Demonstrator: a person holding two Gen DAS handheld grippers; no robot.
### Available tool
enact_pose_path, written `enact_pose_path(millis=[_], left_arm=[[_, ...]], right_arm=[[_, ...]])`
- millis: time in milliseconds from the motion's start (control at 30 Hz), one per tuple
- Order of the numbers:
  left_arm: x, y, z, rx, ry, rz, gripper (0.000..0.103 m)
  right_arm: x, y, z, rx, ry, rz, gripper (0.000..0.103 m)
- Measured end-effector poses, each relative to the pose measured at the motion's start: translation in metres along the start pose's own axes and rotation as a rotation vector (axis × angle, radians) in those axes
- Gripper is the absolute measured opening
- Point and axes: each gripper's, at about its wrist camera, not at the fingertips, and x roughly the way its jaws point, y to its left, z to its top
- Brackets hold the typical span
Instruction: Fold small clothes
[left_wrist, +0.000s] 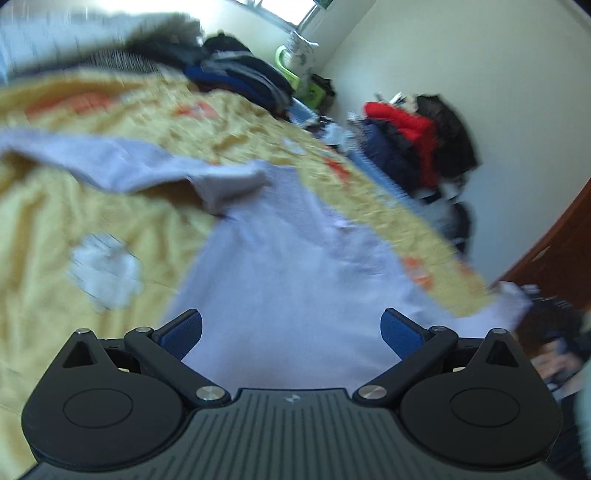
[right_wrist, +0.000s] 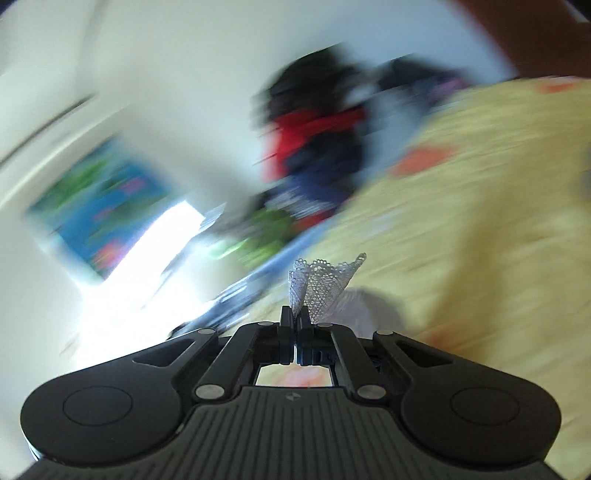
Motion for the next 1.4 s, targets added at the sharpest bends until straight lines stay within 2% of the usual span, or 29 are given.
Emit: enact_pose_path(millis=[33,100,167,267,333,367,400,433,533,633,700,867,967,1133,1233,1267,1333,1367,1400], left_arm=[[0.003,0.004,0.003,-0.061,0.023,-0.085,0.103],[0.010,0.010,0.007,-0.133,0.034,-0.195,0.103],[0.016,0.013,0.008,-0.154,0.020,-0.184,0.103],[0.026,0.026,0.002,-0.211,0.036,-0.191,0.103],[0.032,0.041,-0.002,-0.277,0.084,-0.201,0.103],[0.034,0.046,-0.003,-0.298,0.097,-0.207,0.103],[0.035,0.050,-0.004,-0.311,0.102,-0.211,0.103],[0.036,0.054,-0.004,-0.323,0.104,-0.209,0.103],[0.042,0.060,-0.003,-0.375,0.122,-0.221,0.103],[0.055,0.066,-0.004,-0.466,0.153,-0.262,0.103],[0.066,0.067,-0.005,-0.492,0.182,-0.254,0.103],[0.077,0.053,-0.007,-0.452,0.192,-0.197,0.103],[0.086,0.043,-0.006,-0.420,0.211,-0.156,0.103],[0.099,0.032,-0.002,-0.402,0.219,-0.121,0.103],[0.104,0.027,-0.001,-0.390,0.209,-0.089,0.102],[0.105,0.023,0.000,-0.380,0.207,-0.072,0.099],[0.107,0.017,0.001,-0.346,0.199,-0.032,0.084],[0.108,0.014,0.001,-0.316,0.207,-0.011,0.065],[0.111,0.012,0.001,-0.294,0.225,0.007,0.057]], right_arm=[[0.009,0.025,-0.016,-0.026,0.043,0.069,0.006],[0.029,0.071,-0.057,-0.095,0.166,0.190,0.006],[0.048,0.108,-0.111,-0.201,0.295,0.253,0.006],[0.071,0.133,-0.193,-0.328,0.511,0.279,0.010],[0.076,0.135,-0.227,-0.362,0.627,0.280,0.019],[0.075,0.138,-0.239,-0.358,0.665,0.271,0.027],[0.073,0.137,-0.246,-0.329,0.688,0.275,0.029],[0.071,0.132,-0.246,-0.292,0.698,0.277,0.033],[0.059,0.122,-0.239,-0.166,0.696,0.287,0.034],[0.050,0.102,-0.229,0.011,0.677,0.299,0.042],[0.046,0.084,-0.232,0.081,0.680,0.318,0.046],[0.043,0.048,-0.246,0.148,0.655,0.306,0.048],[0.040,0.035,-0.253,0.190,0.627,0.343,0.056],[0.037,0.012,-0.252,0.348,0.593,0.407,0.054],[0.040,0.011,-0.253,0.365,0.599,0.421,0.057],[0.041,0.012,-0.253,0.361,0.601,0.423,0.058],[0.043,0.014,-0.254,0.359,0.602,0.430,0.060],[0.043,0.014,-0.254,0.362,0.602,0.435,0.061],[0.044,0.014,-0.254,0.368,0.603,0.439,0.062]])
